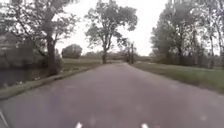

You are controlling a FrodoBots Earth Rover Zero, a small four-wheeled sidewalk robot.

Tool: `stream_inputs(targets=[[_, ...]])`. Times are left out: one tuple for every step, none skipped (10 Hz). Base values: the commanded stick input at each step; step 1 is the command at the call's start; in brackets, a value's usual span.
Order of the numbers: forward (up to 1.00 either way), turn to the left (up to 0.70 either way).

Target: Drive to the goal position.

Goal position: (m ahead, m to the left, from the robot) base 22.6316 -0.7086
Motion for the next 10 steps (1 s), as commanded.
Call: stream_inputs(targets=[[1.0,0.0],[1.0,0.0],[1.0,0.0],[1.0,0.0],[1.0,0.0],[1.0,0.0],[1.0,0.0],[1.0,0.0],[1.0,0.0],[1.0,0.0]])
